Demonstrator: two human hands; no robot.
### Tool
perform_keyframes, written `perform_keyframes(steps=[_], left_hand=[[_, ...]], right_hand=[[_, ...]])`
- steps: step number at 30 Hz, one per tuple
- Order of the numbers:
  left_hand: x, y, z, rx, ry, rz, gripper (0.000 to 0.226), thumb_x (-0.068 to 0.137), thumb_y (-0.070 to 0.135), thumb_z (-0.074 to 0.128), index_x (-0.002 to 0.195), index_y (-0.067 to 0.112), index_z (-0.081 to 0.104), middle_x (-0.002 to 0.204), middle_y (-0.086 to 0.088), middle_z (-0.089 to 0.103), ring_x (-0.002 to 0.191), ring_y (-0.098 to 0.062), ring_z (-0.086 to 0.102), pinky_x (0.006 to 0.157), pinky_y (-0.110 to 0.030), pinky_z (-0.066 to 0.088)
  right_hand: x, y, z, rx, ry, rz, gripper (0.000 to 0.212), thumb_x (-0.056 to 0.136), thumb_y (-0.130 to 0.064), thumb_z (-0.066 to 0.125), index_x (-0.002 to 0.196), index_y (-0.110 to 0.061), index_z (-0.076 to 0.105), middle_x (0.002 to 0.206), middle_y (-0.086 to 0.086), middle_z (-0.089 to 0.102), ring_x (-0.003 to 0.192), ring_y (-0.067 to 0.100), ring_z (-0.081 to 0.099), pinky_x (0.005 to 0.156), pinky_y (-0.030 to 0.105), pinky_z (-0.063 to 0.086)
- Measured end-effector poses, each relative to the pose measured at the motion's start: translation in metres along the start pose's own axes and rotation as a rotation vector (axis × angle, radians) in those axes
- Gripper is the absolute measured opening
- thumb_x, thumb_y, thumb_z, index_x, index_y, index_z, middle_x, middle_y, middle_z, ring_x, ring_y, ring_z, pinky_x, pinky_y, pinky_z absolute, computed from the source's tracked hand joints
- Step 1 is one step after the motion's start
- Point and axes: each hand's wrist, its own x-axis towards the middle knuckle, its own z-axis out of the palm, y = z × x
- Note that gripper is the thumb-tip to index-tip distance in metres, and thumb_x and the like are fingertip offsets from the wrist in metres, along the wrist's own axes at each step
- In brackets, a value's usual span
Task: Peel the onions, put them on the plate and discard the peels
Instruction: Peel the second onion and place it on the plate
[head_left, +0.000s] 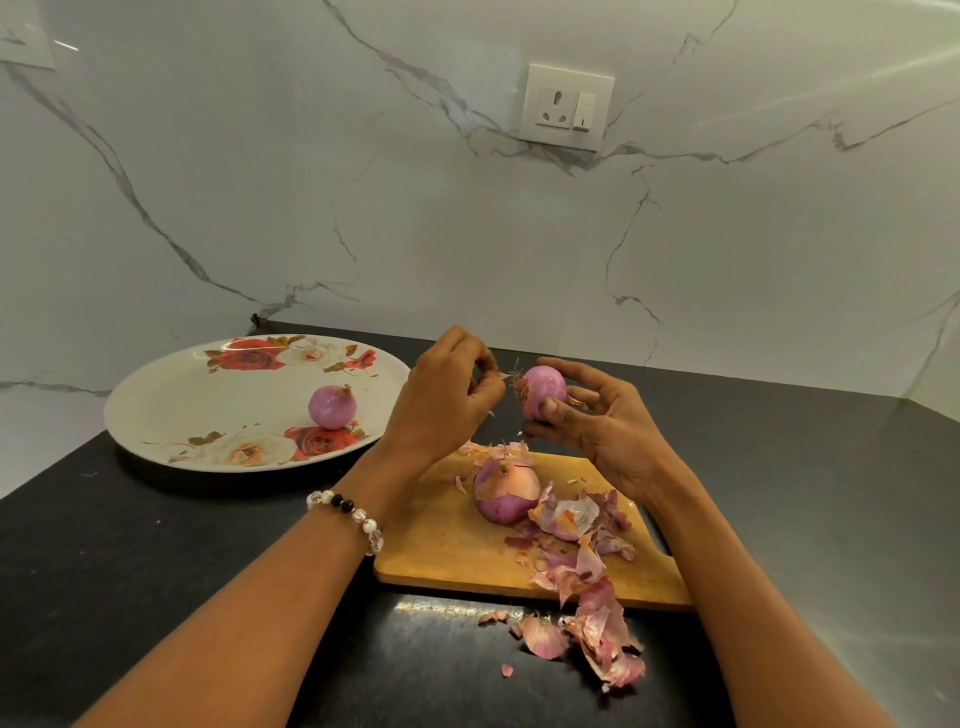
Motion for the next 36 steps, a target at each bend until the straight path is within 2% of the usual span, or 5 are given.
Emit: perform_keyframes(steps=[7,20,27,31,36], left_hand=[[-0.002,0.006,0.001,-0.162,0.015,0.069,0.026,0.085,0.016,0.070,0.111,0.012,0.069,0.102,-0.002,0.066,0.082,-0.007,0.059,0.072,-0.007,0.050],[-0.004,0.008,0.002,-0.225,-0.038,0.079,0.010,0.079,0.006,0.074,0.088,0.007,0.073,0.090,-0.002,0.069,0.076,-0.003,0.059,0.071,-0.006,0.049],[-0.004,0.016,0.003,-0.386,-0.036,-0.279,0.005,0.093,0.020,0.059,0.089,0.020,0.062,0.082,0.007,0.065,0.080,-0.017,0.064,0.066,-0.030,0.059],[-0.002,0.016,0.000,-0.351,0.094,-0.379,0.030,0.091,0.037,0.059,0.076,0.012,0.066,0.071,-0.003,0.065,0.070,-0.019,0.063,0.067,-0.036,0.057],[-0.003,0.018,-0.004,-0.355,-0.030,-0.213,0.029,0.079,0.034,0.075,0.102,0.020,0.063,0.095,0.010,0.065,0.083,-0.007,0.062,0.067,-0.008,0.050]], right_hand=[[-0.001,-0.001,0.001,0.024,-0.006,-0.005,0.051,0.069,-0.010,0.074,0.118,-0.014,0.065,0.117,0.020,0.065,0.098,0.034,0.071,0.077,0.039,0.063],[-0.003,-0.002,-0.002,0.029,-0.086,0.048,0.036,0.078,-0.015,0.067,0.114,-0.014,0.068,0.105,0.020,0.073,0.090,0.035,0.072,0.071,0.034,0.062],[-0.004,-0.002,0.000,0.055,-0.060,0.065,0.036,0.084,-0.029,0.058,0.114,-0.009,0.066,0.098,0.024,0.072,0.073,0.028,0.072,0.063,0.032,0.062],[-0.003,-0.003,-0.001,0.062,-0.065,0.047,0.044,0.080,-0.036,0.062,0.115,-0.009,0.065,0.095,0.022,0.074,0.071,0.027,0.072,0.062,0.031,0.061],[-0.003,-0.002,-0.002,0.039,-0.073,0.017,0.046,0.082,-0.038,0.061,0.115,-0.007,0.065,0.095,0.021,0.073,0.070,0.027,0.071,0.060,0.032,0.060]])
